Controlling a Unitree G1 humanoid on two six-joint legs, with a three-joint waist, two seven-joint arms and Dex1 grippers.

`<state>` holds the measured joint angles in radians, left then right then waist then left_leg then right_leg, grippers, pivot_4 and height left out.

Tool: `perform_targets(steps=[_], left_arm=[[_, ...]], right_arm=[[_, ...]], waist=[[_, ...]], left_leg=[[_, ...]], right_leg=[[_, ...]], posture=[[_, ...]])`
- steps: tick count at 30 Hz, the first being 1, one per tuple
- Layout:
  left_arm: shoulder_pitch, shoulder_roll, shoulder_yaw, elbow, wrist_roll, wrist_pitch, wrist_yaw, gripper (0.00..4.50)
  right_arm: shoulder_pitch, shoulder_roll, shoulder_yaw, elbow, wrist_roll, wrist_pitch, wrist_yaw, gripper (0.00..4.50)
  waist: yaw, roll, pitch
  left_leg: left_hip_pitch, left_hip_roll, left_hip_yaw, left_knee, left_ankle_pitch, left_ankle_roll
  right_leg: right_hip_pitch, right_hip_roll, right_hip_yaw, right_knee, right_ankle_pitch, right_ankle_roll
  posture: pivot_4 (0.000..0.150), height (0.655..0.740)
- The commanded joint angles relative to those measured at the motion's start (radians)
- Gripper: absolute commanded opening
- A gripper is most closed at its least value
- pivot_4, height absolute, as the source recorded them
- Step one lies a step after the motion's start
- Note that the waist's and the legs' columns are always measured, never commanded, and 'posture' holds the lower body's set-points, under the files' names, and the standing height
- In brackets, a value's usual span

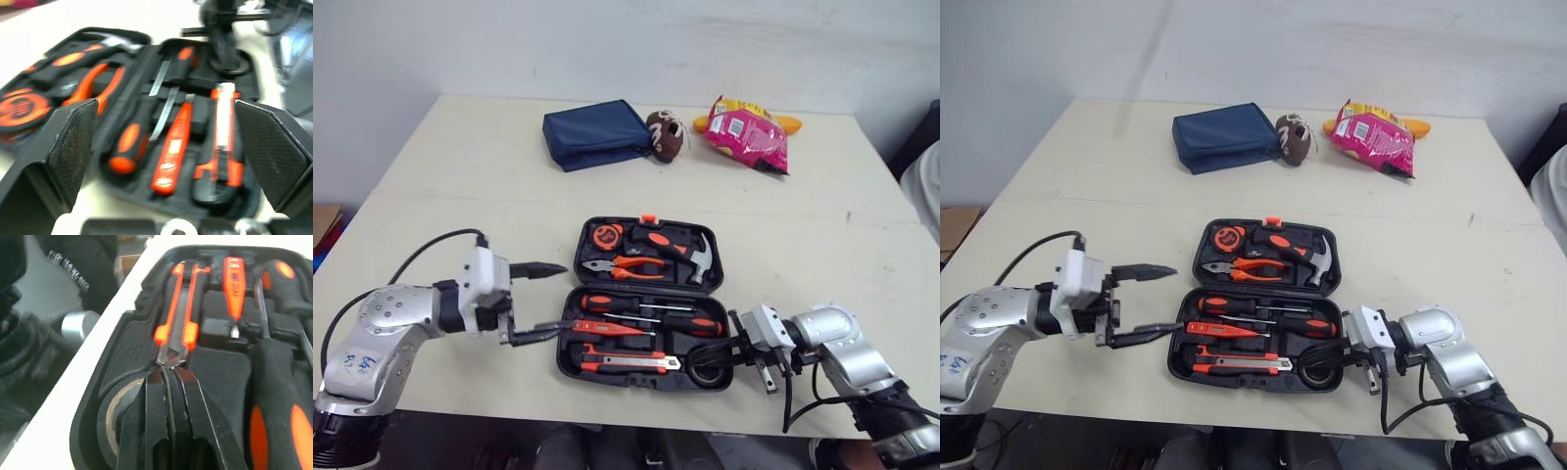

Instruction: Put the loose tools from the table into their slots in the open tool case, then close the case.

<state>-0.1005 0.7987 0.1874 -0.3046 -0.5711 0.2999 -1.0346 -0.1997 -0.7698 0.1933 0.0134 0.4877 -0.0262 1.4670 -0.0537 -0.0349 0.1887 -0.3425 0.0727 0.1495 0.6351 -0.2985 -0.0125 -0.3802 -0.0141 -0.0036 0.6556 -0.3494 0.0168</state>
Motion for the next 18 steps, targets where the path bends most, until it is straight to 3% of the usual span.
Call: perform_targets(steps=[1, 3, 6, 11, 18], left_arm=[[-0.022, -0.031, 0.062, 0.072, 0.075, -0.071, 0.095, 4.24], [-0.029, -0.026, 0.051, 0.125, 0.104, -0.071, 0.101, 3.67], [-0.046, -0.025, 0.015, 0.173, 0.126, -0.069, 0.078, 2.31], [-0.151, -0.059, -0.096, 0.301, 0.187, -0.053, 0.056, 0.05], [-0.254, -0.128, -0.227, 0.421, 0.264, -0.062, 0.015, 0.05]], right_arm=[[0.019, -0.089, -0.106, -0.160, 0.101, 0.212, -0.069, 0.01], [0.021, -0.124, -0.183, -0.170, 0.122, 0.255, -0.104, 0.00], [0.006, -0.161, -0.261, -0.138, 0.130, 0.313, -0.134, 0.00], [-0.049, -0.218, -0.247, 0.063, -0.027, 0.280, -0.151, 0.00], [-0.117, -0.112, -0.127, 0.209, -0.218, 0.120, -0.188, 0.00]], waist=[[0.002, 0.004, -0.001], [0.004, 0.004, -0.001], [0.002, 0.004, -0.001], [0.004, 0.003, 0.000], [-0.005, 0.003, 0.000]], left_leg=[[-0.004, -0.001, 0.000, 0.000, 0.000, 0.000], [-0.013, 0.000, 0.000, 0.000, 0.001, -0.001], [-0.016, 0.000, 0.000, -0.001, 0.003, -0.005], [-0.017, -0.001, 0.000, 0.000, 0.004, -0.007], [-0.017, 0.000, 0.002, 0.000, 0.006, -0.009]], right_leg=[[-0.005, 0.000, 0.000, 0.001, 0.000, 0.000], [-0.014, 0.001, 0.000, 0.003, 0.000, 0.000], [-0.017, 0.003, 0.000, 0.002, -0.001, 0.001], [-0.017, 0.003, 0.001, 0.001, -0.001, 0.002], [-0.018, 0.005, 0.002, 0.001, 0.000, 0.003]], posture=[[0.150, 0.7400], [0.150, 0.7400], [0.150, 0.7400], [0.150, 0.7400], [0.150, 0.7400]])
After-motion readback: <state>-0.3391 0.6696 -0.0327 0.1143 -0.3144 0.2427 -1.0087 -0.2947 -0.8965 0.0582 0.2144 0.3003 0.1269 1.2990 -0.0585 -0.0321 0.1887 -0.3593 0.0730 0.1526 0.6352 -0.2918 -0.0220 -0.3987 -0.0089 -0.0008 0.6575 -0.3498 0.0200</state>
